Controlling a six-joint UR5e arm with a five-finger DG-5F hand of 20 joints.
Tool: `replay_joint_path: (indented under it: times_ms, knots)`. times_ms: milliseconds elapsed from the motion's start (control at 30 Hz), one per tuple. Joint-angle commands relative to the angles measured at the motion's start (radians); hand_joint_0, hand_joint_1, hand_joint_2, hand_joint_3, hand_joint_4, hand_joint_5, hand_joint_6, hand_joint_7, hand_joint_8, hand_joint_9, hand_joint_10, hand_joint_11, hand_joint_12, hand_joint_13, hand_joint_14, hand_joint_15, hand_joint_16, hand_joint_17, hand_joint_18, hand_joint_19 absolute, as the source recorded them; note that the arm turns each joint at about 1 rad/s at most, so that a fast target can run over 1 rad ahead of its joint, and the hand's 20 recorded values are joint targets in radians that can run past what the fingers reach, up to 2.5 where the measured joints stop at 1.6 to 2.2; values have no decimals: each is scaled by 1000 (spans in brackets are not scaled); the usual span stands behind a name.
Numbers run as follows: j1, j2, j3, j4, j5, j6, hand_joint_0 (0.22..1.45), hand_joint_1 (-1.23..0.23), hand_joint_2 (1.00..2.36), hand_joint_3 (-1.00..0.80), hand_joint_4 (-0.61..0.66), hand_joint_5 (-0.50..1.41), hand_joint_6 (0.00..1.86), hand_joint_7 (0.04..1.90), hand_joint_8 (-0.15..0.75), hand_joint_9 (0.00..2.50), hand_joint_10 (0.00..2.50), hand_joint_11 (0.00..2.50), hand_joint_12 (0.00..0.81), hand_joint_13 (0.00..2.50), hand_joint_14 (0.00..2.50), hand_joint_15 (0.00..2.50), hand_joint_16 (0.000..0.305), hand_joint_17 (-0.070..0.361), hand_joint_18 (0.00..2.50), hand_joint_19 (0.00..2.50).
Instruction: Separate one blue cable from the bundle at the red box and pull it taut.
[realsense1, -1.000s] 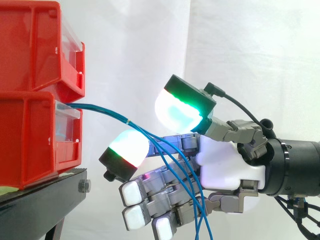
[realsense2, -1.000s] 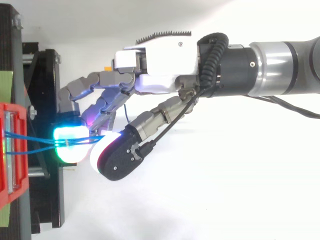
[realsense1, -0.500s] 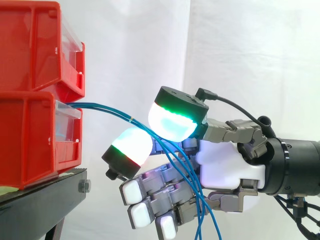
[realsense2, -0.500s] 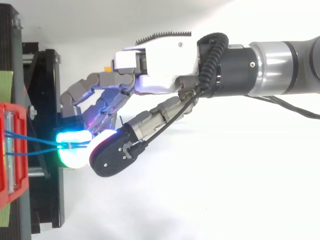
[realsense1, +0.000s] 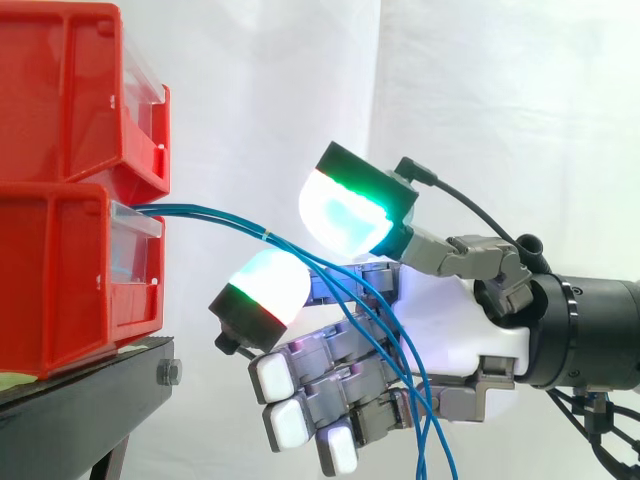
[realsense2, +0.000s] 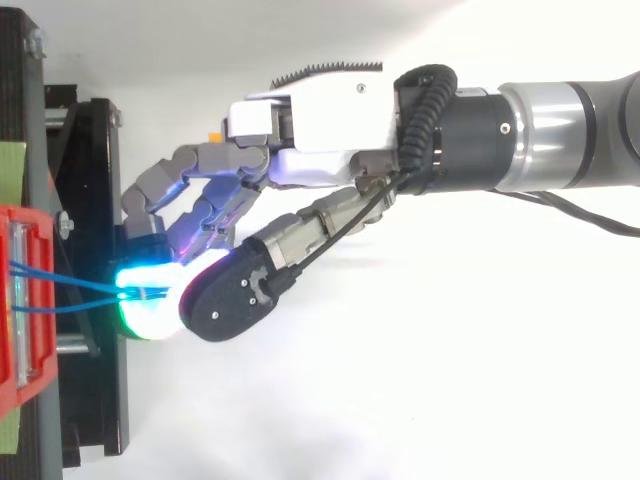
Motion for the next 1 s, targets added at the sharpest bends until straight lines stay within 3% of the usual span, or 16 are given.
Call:
replay_joint_path:
  times_ms: [0,200,333,533,600,767,967]
  knots:
    - [-2,-1,0,2,-1,-3,612,-507,1011,-352,140,-155,730,1024,307,772,18,697,373,829,20,567,54,122,743,834]
    - [-2,0,0,2,-1,-4,608,-663,1020,-128,145,-167,754,1003,314,766,21,698,384,840,20,575,56,127,761,833]
    - [-2,0,0,2,-1,-4,621,-714,1019,-106,149,-188,812,975,312,767,18,730,382,847,23,579,56,127,771,830]
    - [-2,0,0,2,-1,-4,636,-738,1020,-162,157,-196,831,940,302,777,21,783,375,852,23,598,54,123,769,836]
    - [-2,0,0,2,-1,-6,613,-764,1013,-312,150,-191,845,947,305,793,19,787,375,858,23,608,54,122,779,832]
    - [-2,0,0,2,1,-7,582,-686,1000,-495,157,-180,835,939,311,813,21,796,372,869,22,606,54,122,792,846]
    - [-2,0,0,2,1,-7,538,-608,1000,-500,158,-163,807,979,323,846,22,781,377,878,23,607,55,124,807,848]
